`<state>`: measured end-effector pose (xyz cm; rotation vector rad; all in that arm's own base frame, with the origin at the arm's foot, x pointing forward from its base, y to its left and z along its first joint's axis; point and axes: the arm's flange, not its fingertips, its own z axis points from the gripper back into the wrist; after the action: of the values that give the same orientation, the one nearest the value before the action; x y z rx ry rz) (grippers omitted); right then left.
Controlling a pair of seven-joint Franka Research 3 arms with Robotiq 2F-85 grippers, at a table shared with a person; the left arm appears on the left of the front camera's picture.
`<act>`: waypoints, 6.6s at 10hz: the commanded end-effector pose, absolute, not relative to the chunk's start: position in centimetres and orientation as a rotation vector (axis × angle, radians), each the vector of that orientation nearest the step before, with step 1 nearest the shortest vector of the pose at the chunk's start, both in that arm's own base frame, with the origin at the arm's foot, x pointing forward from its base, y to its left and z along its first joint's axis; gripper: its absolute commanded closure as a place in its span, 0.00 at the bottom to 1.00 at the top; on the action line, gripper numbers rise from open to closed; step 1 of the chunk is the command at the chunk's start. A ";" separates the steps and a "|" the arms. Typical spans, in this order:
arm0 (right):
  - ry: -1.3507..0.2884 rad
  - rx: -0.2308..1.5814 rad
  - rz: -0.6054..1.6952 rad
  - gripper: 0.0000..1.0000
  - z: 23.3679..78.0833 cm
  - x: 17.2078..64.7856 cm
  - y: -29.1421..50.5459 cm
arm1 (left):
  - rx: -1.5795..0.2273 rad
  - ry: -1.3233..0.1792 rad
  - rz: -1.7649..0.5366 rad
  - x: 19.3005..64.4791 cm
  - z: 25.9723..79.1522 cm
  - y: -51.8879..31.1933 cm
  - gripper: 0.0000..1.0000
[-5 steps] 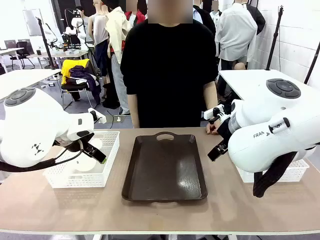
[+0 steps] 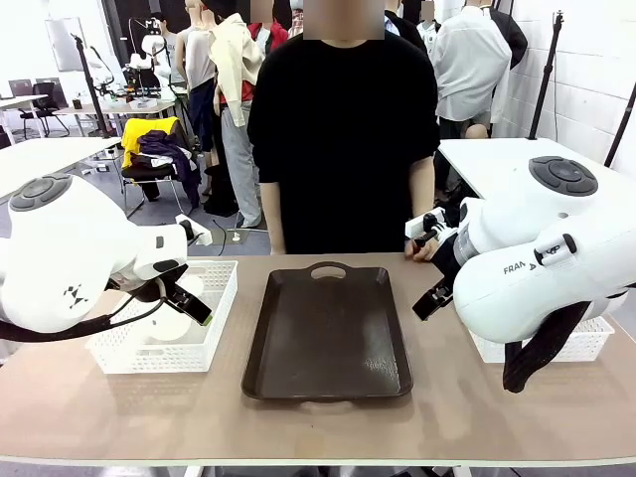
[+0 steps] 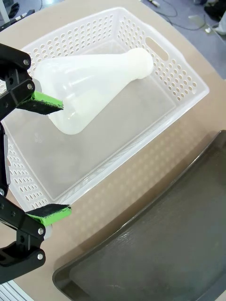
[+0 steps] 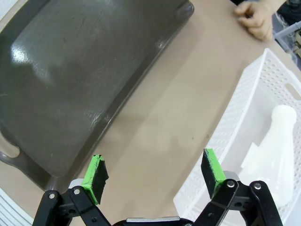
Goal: Prepare the laboratory tools.
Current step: Pick up the Big flask that the person points to.
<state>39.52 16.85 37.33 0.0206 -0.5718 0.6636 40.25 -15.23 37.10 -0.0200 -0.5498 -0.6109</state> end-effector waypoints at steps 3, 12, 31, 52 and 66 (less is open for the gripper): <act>-0.572 0.021 0.663 0.00 37.3 39.5 16.8 | -0.021 -0.550 -0.608 40.3 37.1 -15.1 0.00; -0.519 0.287 0.600 0.00 43.2 40.5 10.5 | -0.262 -0.598 -0.511 41.8 43.5 -10.6 0.00; -0.231 1.224 0.441 0.00 42.1 48.1 -5.4 | -1.267 -0.306 -0.219 45.9 44.3 0.3 0.00; -0.334 0.852 0.427 0.00 47.9 50.4 -5.6 | -1.352 -0.300 -0.241 45.1 44.3 0.8 0.00; -0.158 0.043 0.099 0.00 39.4 62.3 5.2 | -1.352 -0.300 -0.241 45.1 44.3 0.8 0.00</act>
<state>61.70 5.16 40.18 0.0735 -0.1563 0.1462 45.20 0.70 44.00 -1.3424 -0.2949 -0.2385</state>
